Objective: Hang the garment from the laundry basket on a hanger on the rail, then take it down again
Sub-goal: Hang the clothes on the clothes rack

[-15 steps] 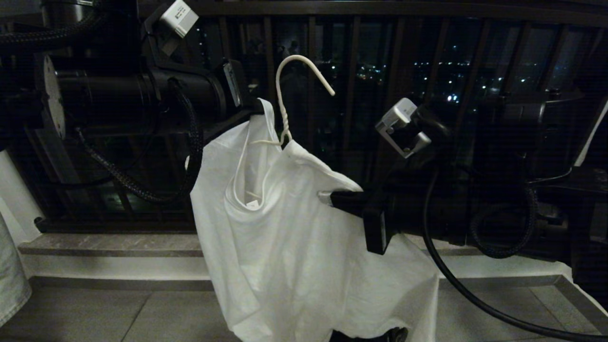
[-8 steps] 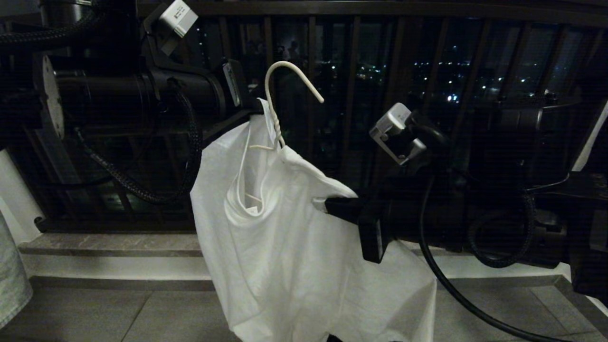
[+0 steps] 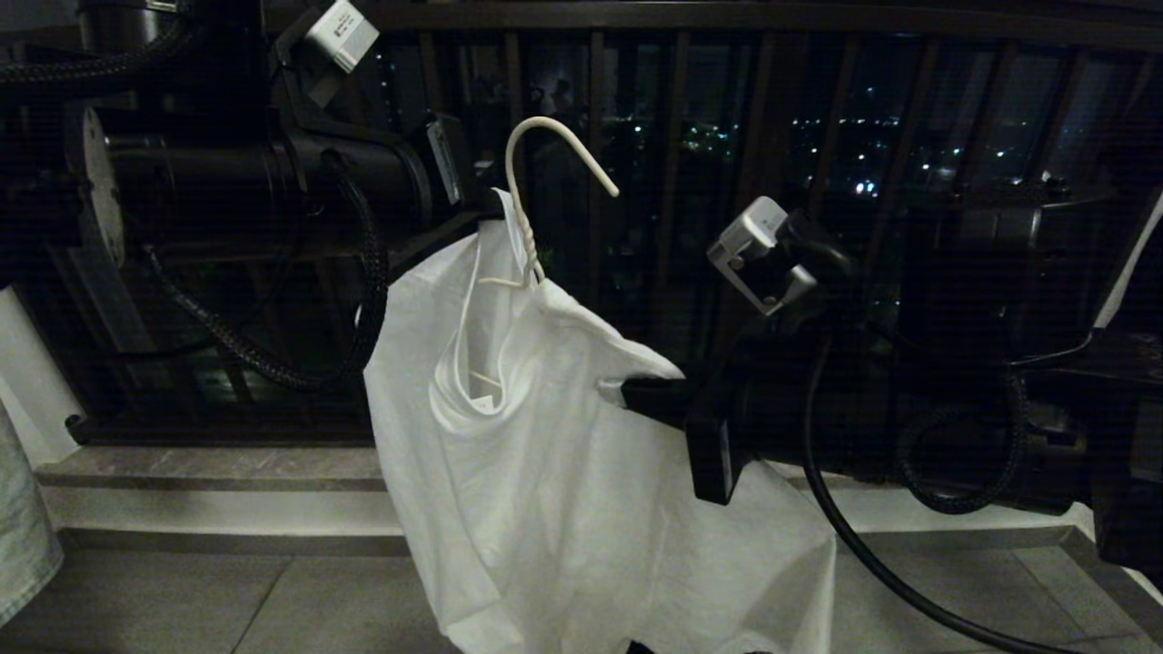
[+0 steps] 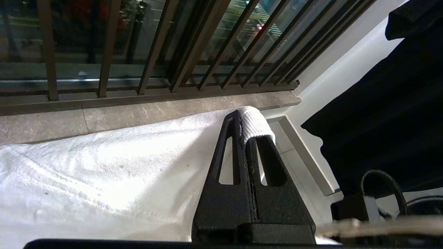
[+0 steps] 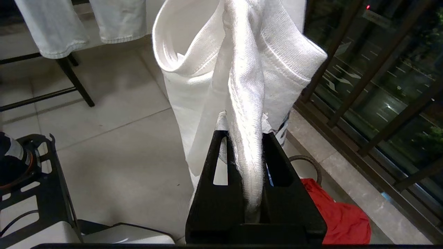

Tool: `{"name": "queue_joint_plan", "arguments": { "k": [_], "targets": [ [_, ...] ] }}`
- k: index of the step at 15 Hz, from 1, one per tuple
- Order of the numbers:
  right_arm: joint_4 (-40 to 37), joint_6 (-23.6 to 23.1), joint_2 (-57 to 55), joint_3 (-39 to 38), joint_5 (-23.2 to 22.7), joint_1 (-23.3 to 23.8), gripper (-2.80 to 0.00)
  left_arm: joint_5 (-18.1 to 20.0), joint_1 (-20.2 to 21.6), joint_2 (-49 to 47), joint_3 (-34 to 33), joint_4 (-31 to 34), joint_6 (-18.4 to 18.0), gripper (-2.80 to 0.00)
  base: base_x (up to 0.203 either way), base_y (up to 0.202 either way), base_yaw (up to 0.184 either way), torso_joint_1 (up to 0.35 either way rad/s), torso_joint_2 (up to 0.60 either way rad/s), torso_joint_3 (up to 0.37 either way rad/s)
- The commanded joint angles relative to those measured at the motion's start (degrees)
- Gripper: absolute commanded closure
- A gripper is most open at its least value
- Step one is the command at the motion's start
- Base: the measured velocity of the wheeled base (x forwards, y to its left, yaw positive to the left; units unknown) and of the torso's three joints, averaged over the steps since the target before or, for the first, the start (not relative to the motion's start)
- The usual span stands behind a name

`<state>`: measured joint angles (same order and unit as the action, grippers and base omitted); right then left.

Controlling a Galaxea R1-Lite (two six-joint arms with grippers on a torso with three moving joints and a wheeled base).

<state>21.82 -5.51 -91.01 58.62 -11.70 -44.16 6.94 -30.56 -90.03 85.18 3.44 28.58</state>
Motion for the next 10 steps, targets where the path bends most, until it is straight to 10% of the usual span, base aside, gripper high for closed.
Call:
{"name": "queue_joint_plan", "arguments": {
  "k": [1, 10],
  "targets": [
    [0.2, -0.1, 0.0, -0.3, -0.1, -0.6, 0.00, 0.0, 0.0, -0.4, 0.6, -0.1, 1.4, 0.00, 0.000, 0.000, 0.000, 0.000, 0.00, 0.000],
    [0.2, 0.0, 0.0, -0.6, -0.1, -2.0, 0.00, 0.1, 0.0, -0.9, -0.4, -4.4, 2.8, 0.00, 0.000, 0.000, 0.000, 0.000, 0.00, 0.000]
  ]
}}
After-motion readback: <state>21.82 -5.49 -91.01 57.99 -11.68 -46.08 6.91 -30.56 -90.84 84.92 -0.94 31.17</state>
